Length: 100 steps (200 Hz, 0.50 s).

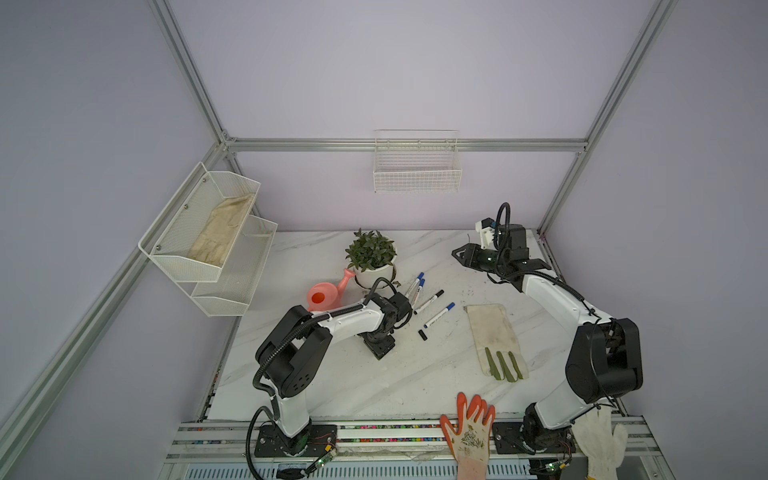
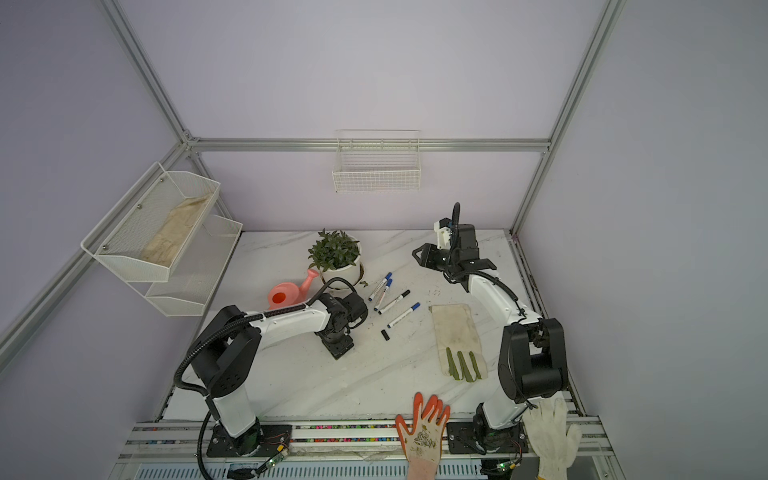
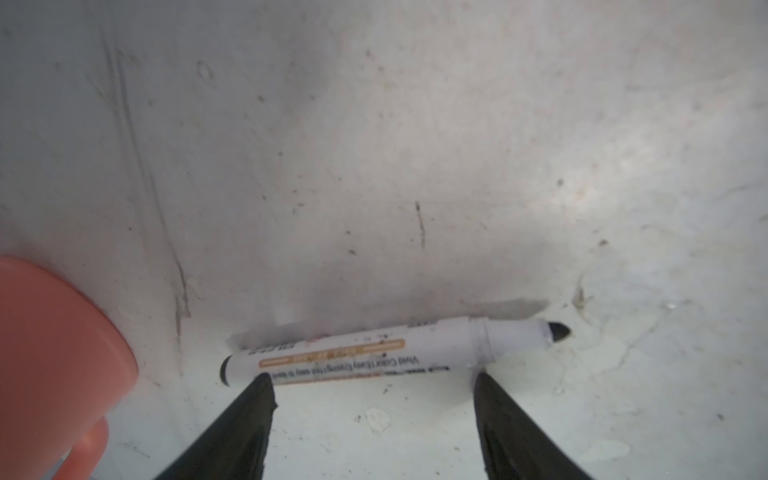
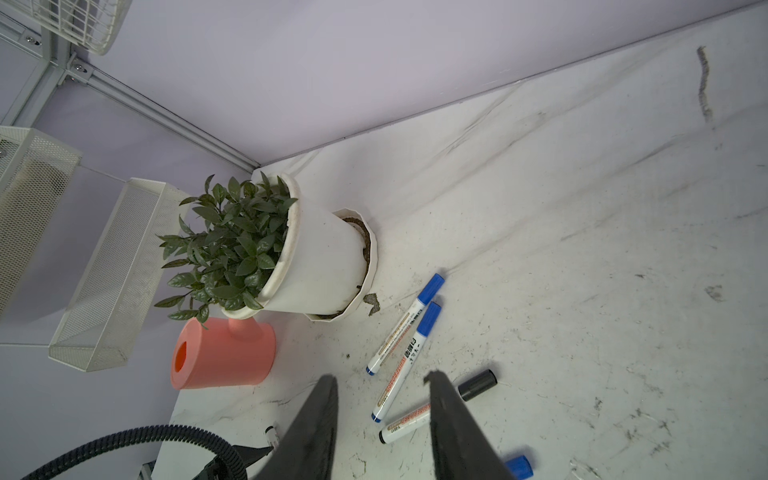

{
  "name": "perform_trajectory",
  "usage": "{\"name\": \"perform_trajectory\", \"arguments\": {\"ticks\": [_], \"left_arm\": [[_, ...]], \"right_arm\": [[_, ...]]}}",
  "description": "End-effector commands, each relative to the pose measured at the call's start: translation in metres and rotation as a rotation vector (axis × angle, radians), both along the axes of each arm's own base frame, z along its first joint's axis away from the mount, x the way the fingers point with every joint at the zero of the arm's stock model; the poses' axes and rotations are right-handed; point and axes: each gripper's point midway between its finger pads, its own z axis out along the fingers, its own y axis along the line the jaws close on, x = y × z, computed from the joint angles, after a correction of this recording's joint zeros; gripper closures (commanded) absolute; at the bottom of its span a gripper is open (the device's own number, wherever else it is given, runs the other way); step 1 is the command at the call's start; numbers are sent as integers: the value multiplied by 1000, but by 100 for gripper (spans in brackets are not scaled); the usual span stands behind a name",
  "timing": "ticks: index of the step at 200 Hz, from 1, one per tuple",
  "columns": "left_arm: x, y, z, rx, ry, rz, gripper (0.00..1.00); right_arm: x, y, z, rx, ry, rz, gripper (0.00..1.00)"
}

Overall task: Insert the pens into the pen caps
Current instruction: 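Move the left gripper down onto a white marker with black tip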

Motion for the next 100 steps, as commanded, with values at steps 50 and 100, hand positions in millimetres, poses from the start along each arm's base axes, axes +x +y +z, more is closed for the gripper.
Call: {"name": "perform_trajectory", "arguments": {"ticks": [50,100], "left_arm": [[-15,-53,-16,-292,218,50,46],[-12,-55,-23,-287,221,116,66]], "right_arm": [[-3,-4,-7,-26,28,0,61],[-4,-3,-7,-20,30,2,61]]}}
